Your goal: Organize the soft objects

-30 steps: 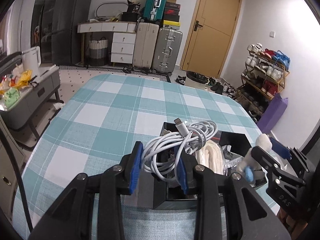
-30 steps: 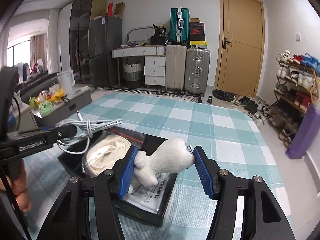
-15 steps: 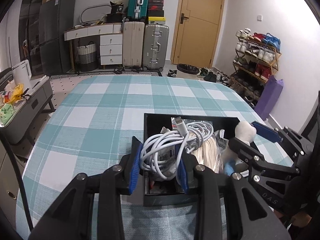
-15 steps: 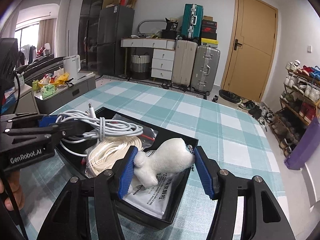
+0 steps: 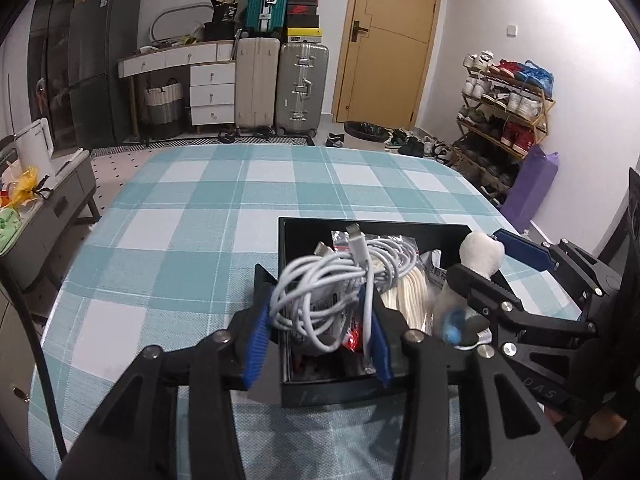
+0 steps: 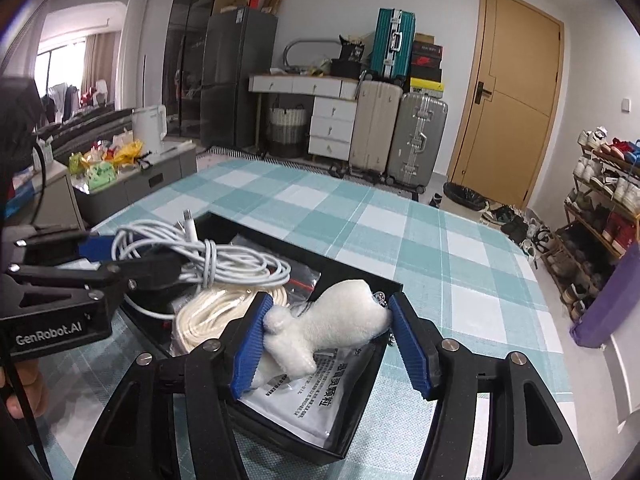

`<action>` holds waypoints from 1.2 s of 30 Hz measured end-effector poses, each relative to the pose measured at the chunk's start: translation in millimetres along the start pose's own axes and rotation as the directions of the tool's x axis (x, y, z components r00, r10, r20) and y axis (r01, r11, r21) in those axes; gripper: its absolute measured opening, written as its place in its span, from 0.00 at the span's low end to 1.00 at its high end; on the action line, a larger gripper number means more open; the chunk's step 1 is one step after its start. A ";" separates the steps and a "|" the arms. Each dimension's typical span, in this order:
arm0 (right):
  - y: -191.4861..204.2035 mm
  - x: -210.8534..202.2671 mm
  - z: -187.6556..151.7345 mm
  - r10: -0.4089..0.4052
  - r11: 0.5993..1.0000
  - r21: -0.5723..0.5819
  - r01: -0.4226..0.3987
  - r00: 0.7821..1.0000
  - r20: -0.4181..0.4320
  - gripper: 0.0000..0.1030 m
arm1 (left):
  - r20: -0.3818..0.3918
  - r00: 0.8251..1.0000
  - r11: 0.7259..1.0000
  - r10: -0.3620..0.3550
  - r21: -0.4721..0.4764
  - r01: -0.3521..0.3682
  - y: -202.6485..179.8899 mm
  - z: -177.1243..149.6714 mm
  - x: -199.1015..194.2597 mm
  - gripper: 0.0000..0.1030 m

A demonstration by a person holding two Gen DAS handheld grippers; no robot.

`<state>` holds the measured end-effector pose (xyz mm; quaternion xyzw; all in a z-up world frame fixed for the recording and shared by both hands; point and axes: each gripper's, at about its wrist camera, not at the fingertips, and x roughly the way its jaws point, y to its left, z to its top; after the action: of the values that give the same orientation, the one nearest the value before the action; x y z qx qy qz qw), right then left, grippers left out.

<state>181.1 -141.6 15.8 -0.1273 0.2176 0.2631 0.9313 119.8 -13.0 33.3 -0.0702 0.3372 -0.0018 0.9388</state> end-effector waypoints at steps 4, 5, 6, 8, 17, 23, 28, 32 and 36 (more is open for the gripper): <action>-1.4 -7.9 0.4 -0.014 1.000 0.003 0.014 1.000 0.019 0.75 | 0.003 1.000 1.000 -0.008 0.026 0.008 -4.4 -2.0 -6.0 0.56; -1.8 -10.1 1.0 -0.020 1.000 0.007 0.020 0.999 0.026 0.79 | 0.009 1.000 1.000 -0.008 0.029 0.008 -5.0 -2.8 -7.7 0.56; -2.5 -12.8 1.3 -0.026 1.000 0.012 0.025 0.999 0.032 0.83 | 0.020 1.000 0.999 -0.010 0.032 0.009 -5.7 -2.9 -11.2 0.57; -3.4 -17.7 1.0 -0.030 0.999 0.020 0.029 0.999 0.037 0.90 | 0.029 1.000 0.999 -0.008 0.032 0.007 -5.7 -3.1 -14.3 0.69; -15.3 -47.3 -4.9 0.014 0.995 0.100 -0.020 0.998 0.060 0.99 | 0.109 0.993 0.999 -0.037 -0.010 0.038 8.6 -3.3 -40.7 0.97; -14.9 -64.8 -15.0 0.042 0.990 0.132 -0.051 0.997 0.069 0.99 | 0.131 0.991 0.999 -0.029 -0.018 0.032 16.2 -9.6 -50.7 1.00; -12.9 -74.1 -26.2 0.061 0.985 0.156 -0.073 0.995 0.081 0.99 | 0.146 0.989 1.000 -0.008 0.015 0.006 14.6 -21.1 -58.0 1.00; -12.7 -76.0 -32.9 0.100 0.976 0.187 -0.115 0.991 0.085 0.99 | 0.145 0.989 0.999 -0.015 0.031 0.010 13.1 -29.2 -58.3 1.00; -8.8 -77.0 -39.0 0.096 0.979 0.173 -0.108 0.992 0.081 0.99 | 0.159 0.987 0.999 0.007 0.051 -0.016 13.0 -35.8 -57.4 1.00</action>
<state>113.7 -196.1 19.2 -0.0230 0.2125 0.2946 0.9314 52.2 -1.9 40.6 -0.0438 0.2616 0.0004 0.9642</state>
